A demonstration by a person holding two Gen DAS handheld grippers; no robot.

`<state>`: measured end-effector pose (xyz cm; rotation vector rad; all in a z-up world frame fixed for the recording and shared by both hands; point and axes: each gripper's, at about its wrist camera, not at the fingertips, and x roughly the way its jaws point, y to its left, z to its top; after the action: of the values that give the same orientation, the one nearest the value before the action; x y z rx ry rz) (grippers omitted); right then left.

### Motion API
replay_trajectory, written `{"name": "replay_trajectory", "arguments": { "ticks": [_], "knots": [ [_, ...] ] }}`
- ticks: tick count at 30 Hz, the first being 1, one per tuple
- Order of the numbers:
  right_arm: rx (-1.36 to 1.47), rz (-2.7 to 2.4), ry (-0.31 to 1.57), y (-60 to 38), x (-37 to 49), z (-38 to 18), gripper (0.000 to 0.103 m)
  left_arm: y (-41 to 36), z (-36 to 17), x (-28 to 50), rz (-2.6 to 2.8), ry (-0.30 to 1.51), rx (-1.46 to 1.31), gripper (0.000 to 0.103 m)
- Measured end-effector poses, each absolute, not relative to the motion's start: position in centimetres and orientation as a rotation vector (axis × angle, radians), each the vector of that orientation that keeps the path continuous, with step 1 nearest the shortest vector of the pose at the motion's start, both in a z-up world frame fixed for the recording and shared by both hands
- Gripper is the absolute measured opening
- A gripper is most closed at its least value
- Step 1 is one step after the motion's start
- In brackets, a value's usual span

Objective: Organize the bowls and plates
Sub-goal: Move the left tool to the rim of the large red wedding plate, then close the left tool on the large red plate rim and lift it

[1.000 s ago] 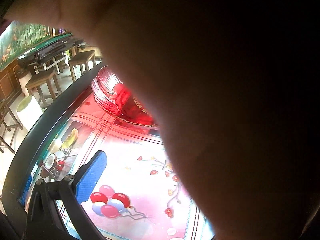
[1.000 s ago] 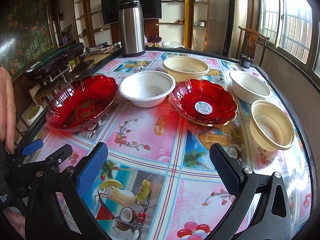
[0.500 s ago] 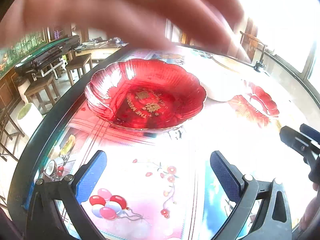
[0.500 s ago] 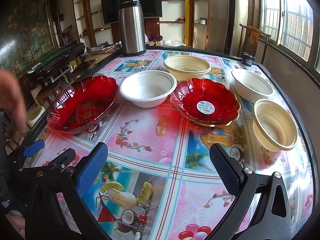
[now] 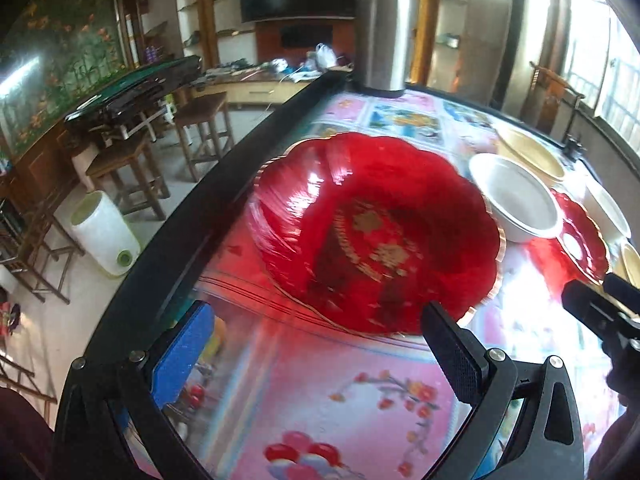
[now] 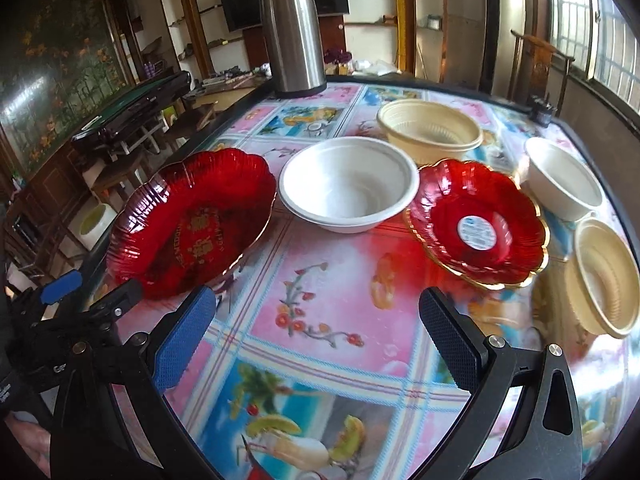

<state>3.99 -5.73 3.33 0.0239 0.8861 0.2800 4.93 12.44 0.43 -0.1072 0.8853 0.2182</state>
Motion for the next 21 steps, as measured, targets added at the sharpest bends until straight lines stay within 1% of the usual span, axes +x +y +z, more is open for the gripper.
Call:
{"name": "replay_trajectory", "arguments": {
  "ticks": [9, 15, 17, 19, 20, 21],
  "knots": [
    [0.117, 0.333, 1.003, -2.9, 8.7, 0.5, 0.103, 14.7, -1.1, 7.0, 0.229, 0.978, -0.136, 0.103],
    [0.108, 0.348, 1.024, -1.6, 10.3, -0.6, 0.103, 15.4, -2.0, 8.2, 0.189, 1.023, -0.163, 0.102],
    [0.104, 0.347, 1.029, -1.2, 10.9, -1.0, 0.099, 15.3, -2.2, 8.5, 0.178, 1.03, -0.156, 0.102],
    [0.097, 0.342, 1.031, -0.9, 11.4, -1.3, 0.089, 15.2, -2.4, 8.9, 0.167, 1.036, -0.145, 0.102],
    [0.093, 0.343, 1.039, -0.8, 11.6, -1.5, 0.084, 15.1, -2.5, 9.1, 0.164, 1.043, -0.143, 0.097],
    [0.095, 0.349, 1.054, -0.7, 11.9, -1.8, 0.071, 15.1, -2.7, 9.4, 0.16, 1.056, -0.14, 0.089]
  ]
}}
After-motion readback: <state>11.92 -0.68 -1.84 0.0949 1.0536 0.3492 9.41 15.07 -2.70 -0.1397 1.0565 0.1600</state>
